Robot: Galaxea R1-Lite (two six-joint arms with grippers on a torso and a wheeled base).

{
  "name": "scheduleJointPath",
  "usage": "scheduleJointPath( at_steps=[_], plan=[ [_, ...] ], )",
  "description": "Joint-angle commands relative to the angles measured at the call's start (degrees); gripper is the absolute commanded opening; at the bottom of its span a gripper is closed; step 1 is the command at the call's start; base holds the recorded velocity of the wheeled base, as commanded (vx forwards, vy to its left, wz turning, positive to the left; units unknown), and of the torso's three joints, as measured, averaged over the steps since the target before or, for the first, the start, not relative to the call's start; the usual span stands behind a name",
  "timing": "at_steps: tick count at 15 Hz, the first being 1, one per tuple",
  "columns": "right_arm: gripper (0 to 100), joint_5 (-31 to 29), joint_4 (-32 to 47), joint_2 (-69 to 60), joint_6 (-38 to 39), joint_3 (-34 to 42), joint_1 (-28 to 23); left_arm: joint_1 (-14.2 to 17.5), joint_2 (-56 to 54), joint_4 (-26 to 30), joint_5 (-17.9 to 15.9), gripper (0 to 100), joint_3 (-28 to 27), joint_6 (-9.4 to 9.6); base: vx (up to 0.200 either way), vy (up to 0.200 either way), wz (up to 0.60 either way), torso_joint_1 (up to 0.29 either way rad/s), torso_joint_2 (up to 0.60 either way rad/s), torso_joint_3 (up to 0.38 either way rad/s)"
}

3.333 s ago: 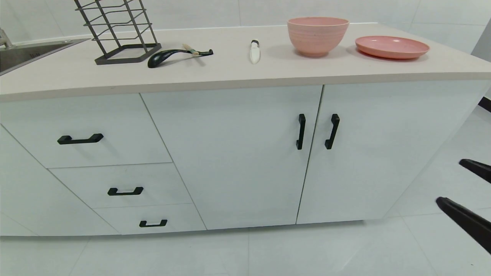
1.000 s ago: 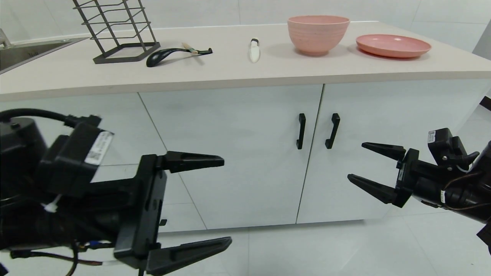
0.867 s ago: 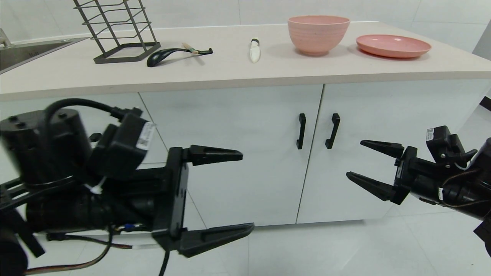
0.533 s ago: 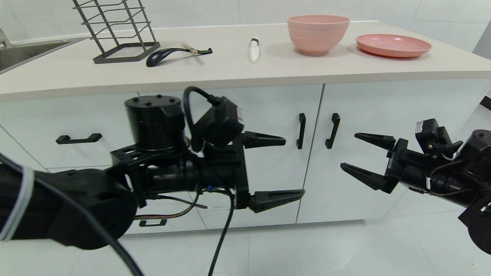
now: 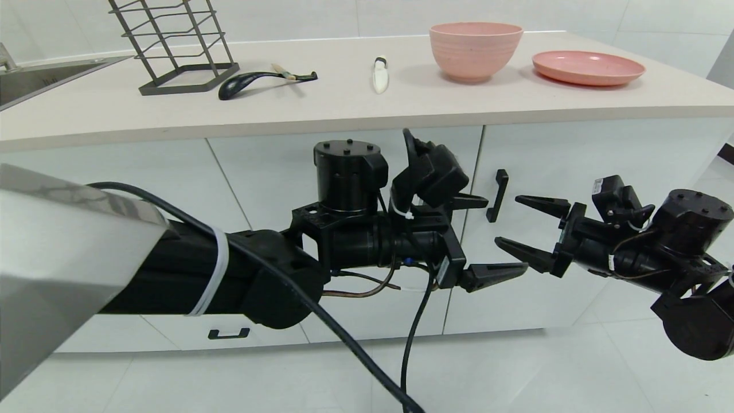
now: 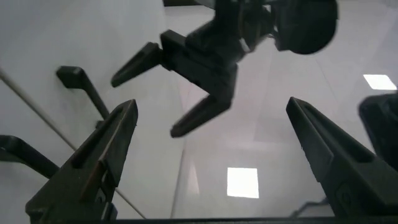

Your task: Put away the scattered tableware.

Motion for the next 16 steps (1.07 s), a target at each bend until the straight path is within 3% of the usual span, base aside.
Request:
scheduleJointPath(
  at_steps=[1,4,7,9,11,16],
  plan=[
    [100,0.5,0.0,0.9,0.0,-1.7,0.0,-0.1,3.2,0.0,0.4,100,-3.5,0.03,0.0,0.0,0.0,0.0,0.0,0.0],
    [100,1.6,-0.3,2.6,0.0,-4.1,0.0,0.2,3.2,-0.1,0.8,100,-3.6,0.03,0.0,0.0,0.0,0.0,0.0,0.0],
    [100,1.7,-0.3,5.0,0.0,-6.5,0.1,0.2,2.3,-0.1,4.6,100,-3.8,-0.05,0.0,0.0,0.0,0.0,0.0,0.0],
    [100,2.0,-0.4,5.9,0.1,-7.8,1.0,0.2,2.1,-0.2,5.4,100,-3.7,-0.14,0.0,0.0,0.0,0.0,0.0,0.0],
    [100,2.4,-0.5,6.4,0.3,-8.5,2.0,0.0,2.2,-1.4,9.3,100,-3.7,-0.14,0.0,0.0,0.0,0.0,0.0,0.0],
    [100,3.5,-0.7,7.9,0.6,-11.6,2.5,0.0,2.2,-2.6,9.4,100,-3.5,-0.14,0.0,0.0,0.0,0.0,0.0,0.0]
  ],
)
